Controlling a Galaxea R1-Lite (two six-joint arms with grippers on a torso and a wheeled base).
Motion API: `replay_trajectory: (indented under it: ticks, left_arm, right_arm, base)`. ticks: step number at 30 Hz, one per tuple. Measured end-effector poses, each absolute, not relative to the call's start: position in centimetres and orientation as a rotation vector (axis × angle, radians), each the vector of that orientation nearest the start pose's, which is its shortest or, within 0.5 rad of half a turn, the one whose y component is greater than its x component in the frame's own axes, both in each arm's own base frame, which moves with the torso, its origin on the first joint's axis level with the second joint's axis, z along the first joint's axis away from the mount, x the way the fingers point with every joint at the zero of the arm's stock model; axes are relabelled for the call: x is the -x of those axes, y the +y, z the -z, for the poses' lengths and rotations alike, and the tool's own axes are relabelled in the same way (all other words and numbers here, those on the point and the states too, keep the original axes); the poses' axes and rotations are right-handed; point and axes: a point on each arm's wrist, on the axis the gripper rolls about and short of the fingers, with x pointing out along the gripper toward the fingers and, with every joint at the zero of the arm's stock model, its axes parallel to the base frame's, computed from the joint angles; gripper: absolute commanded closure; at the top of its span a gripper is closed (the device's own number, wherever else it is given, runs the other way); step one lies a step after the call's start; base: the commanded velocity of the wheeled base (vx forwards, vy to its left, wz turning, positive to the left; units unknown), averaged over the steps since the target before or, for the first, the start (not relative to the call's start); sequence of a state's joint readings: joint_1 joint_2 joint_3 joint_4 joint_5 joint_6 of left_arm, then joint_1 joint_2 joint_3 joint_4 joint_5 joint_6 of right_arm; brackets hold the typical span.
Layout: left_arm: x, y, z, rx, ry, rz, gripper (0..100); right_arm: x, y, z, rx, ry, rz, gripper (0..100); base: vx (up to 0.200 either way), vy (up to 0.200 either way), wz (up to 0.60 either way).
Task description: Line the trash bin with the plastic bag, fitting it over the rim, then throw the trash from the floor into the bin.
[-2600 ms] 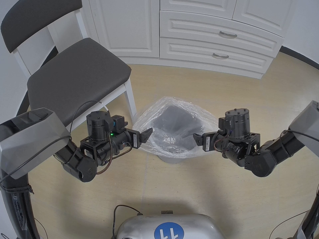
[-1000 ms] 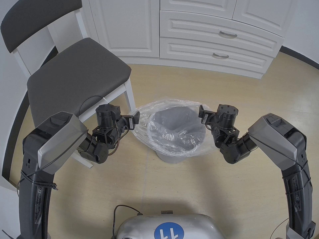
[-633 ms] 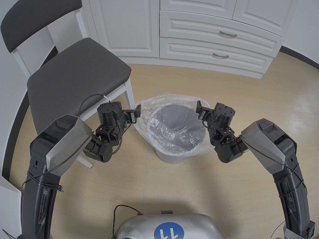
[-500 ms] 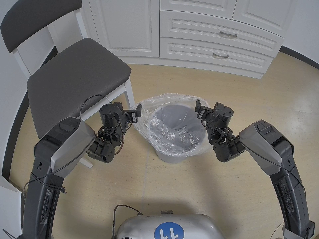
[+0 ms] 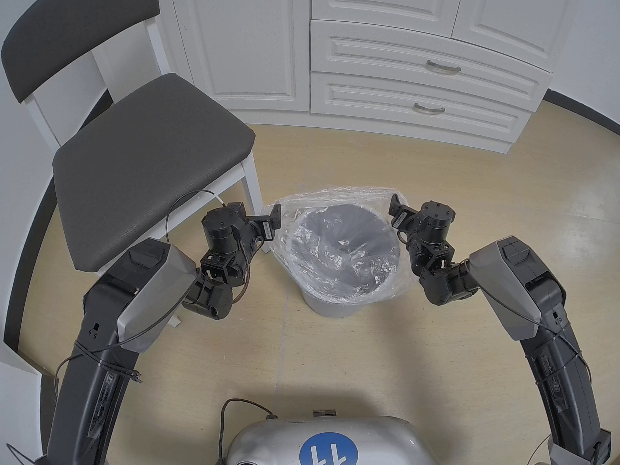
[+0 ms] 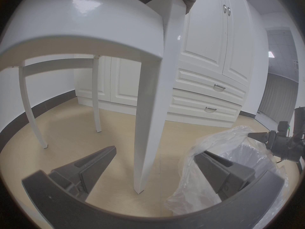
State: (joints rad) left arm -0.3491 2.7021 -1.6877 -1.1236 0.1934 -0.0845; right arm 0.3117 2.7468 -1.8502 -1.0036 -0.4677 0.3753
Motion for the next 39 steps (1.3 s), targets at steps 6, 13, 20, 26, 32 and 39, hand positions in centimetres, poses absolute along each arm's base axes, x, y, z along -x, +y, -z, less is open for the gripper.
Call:
replay_trajectory:
  ticks: [6,13,20,26,32,39]
  left_arm:
    - [-50.0,-17.7,-2.4,0.109,-0.084,0.140,0]
    - [-50.0,-17.7,-1.9,0.105,-0.072,0.139,0]
    - [-49.8,-18.0,-2.0,0.107,-0.078,0.137,0]
    - [-49.4,-18.0,-2.5,0.105,-0.072,0.130,0]
    - [-48.6,-17.8,-2.7,0.093,-0.043,0.132,0]
    - [-47.7,-17.6,-3.2,0.080,-0.014,0.133,0]
  right_arm:
    - [-52.5,15.3,-3.1,-0.426,-0.096,0.145,0]
    - [-52.5,15.4,-2.4,-0.441,-0.085,0.130,0]
    - [-52.2,15.6,-4.2,-0.465,-0.117,0.123,0]
    - [-51.0,15.3,-7.2,-0.457,-0.122,0.118,0]
    - [-48.2,14.5,-7.0,-0.337,0.003,0.095,0]
    - [-45.4,12.6,-7.1,-0.165,0.109,0.075,0]
  base:
    - [0.000,0.000,0.00]
    - [0.000,0.000,0.00]
    - [0.000,0.000,0.00]
    - [0.000,0.000,0.00]
    - [0.000,0.000,0.00]
    - [0.000,0.000,0.00]
